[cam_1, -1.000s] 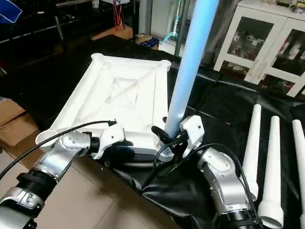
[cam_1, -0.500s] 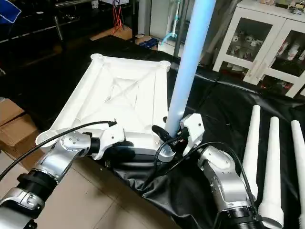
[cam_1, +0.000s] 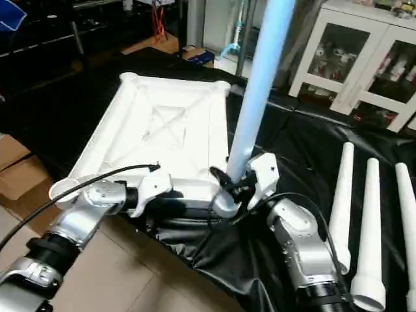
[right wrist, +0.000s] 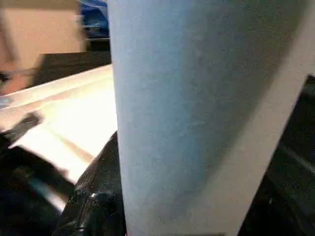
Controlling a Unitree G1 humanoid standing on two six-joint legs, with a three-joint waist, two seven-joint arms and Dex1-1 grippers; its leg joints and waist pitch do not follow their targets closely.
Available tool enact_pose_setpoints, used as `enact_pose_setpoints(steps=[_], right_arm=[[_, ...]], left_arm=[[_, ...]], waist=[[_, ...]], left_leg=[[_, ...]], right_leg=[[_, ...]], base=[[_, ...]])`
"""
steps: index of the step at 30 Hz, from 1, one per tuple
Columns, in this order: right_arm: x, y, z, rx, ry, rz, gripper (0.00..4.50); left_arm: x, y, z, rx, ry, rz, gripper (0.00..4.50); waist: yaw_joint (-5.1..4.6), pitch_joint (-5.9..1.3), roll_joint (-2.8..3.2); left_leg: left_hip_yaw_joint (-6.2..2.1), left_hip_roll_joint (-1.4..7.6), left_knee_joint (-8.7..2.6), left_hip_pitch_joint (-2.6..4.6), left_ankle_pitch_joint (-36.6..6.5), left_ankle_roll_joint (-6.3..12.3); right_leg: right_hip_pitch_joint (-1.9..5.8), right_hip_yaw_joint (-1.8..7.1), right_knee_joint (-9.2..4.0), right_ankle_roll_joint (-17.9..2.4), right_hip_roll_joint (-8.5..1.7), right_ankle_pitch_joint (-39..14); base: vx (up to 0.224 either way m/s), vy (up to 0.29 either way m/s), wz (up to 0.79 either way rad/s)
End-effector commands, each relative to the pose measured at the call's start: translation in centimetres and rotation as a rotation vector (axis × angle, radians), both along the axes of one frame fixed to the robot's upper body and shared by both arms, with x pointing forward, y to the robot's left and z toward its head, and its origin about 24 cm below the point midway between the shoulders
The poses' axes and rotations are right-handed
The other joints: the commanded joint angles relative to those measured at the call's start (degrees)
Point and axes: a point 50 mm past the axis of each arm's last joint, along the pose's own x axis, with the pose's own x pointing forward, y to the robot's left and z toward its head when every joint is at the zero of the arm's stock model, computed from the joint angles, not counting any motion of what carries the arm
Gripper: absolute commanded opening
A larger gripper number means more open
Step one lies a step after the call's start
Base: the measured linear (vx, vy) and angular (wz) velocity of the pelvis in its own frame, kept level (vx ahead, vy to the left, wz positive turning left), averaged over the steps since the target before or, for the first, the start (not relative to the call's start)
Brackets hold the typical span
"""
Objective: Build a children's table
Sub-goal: Insert table leg to table base
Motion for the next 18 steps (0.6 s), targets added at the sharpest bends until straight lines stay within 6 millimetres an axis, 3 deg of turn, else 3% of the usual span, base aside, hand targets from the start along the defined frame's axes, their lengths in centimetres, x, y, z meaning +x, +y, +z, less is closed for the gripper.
enact_pose_setpoints(steps=[1,3,7,9,10,11,13,14,16,18], right_arm=[[-1.1,-3.5,-5.6,-0.124,0.272,-0.253,1.85],[-0.8,-3.7,-5.6,-0.129,0.272,-0.301,1.85],[1.0,-4.0,-5.5,-0.179,0.272,-0.497,1.85],[2.5,-4.0,-5.4,-0.161,0.301,-0.668,1.85],[2.7,-3.9,-5.4,-0.161,0.301,-0.681,1.85],[3.5,-3.7,-5.0,-0.176,0.281,-0.735,1.85],[4.0,-3.4,-4.6,-0.193,0.258,-0.762,1.85],[4.5,-3.1,-4.2,-0.206,0.237,-0.779,1.85],[4.8,-2.7,-4.0,-0.209,0.228,-0.785,1.85],[5.3,-2.3,-3.5,-0.189,0.201,-0.782,1.85]], left_arm=[[0.9,-0.4,1.1,-0.050,-0.019,0.060,0.76],[1.0,-0.8,1.3,-0.056,-0.020,0.071,0.76],[1.9,-3.0,2.1,-0.078,-0.021,0.149,0.72],[2.6,-6.0,3.0,-0.164,0.019,0.265,0.72],[2.7,-6.3,3.1,-0.174,0.021,0.277,0.71],[3.0,-7.6,3.6,-0.206,0.018,0.323,0.70],[3.1,-8.2,3.8,-0.213,0.004,0.343,0.70],[3.2,-8.6,4.0,-0.200,-0.020,0.344,0.69],[3.3,-8.6,4.1,-0.180,-0.045,0.335,0.69],[3.4,-8.1,3.9,-0.149,-0.061,0.324,0.67]], waist=[[-0.74,-0.74,0.64],[-0.87,-0.92,0.62],[-1.31,-1.45,0.63],[-1.54,-1.42,0.73],[-1.43,-1.70,0.67],[-1.15,-1.91,0.71],[-1.00,-2.10,0.69],[-0.92,-2.48,0.50],[-0.85,-2.68,0.47],[-0.82,-2.45,0.41]], left_leg=[[-2.06,3.66,-6.33,0.52,-17.09,-3.48],[-2.01,3.62,-6.13,0.60,-16.07,-3.39],[-1.93,3.37,-5.51,0.26,-9.51,-2.70],[-1.58,3.15,-5.06,0.20,-4.60,-1.83],[-1.52,3.01,-4.69,0.33,-2.86,-1.46],[-1.51,2.82,-4.32,0.16,-0.44,-0.39],[-1.46,2.68,-3.97,0.03,2.40,1.08],[-1.50,2.46,-3.53,-0.28,5.84,3.10],[-1.50,2.32,-3.10,-0.58,9.32,5.06],[-1.34,2.55,-3.21,-0.45,7.41,5.97]], right_leg=[[-0.98,1.43,-4.55,-11.15,-3.11,-6.51],[-0.79,1.40,-4.50,-11.35,-3.04,-4.82],[0.05,1.21,-3.57,-12.39,-2.92,4.46],[0.22,1.17,-3.16,-13.93,-2.93,11.26],[0.58,1.13,-2.96,-14.44,-2.91,13.42],[1.04,1.19,-2.71,-14.68,-2.91,17.18],[1.30,1.17,-2.38,-14.80,-2.82,21.74],[1.74,1.11,-1.90,-14.68,-2.78,27.12],[1.94,1.07,-1.30,-14.36,-2.67,33.19],[1.55,0.94,-1.50,-14.58,-2.83,31.86]], base=[[0.000,0.000,0.00],[0.000,0.000,0.00],[0.000,0.000,0.00],[0.000,0.000,0.00],[0.000,0.000,0.00],[0.000,0.000,0.00],[0.000,0.000,0.00],[0.000,0.000,0.00],[0.000,0.000,0.00],[0.000,0.000,0.00]])
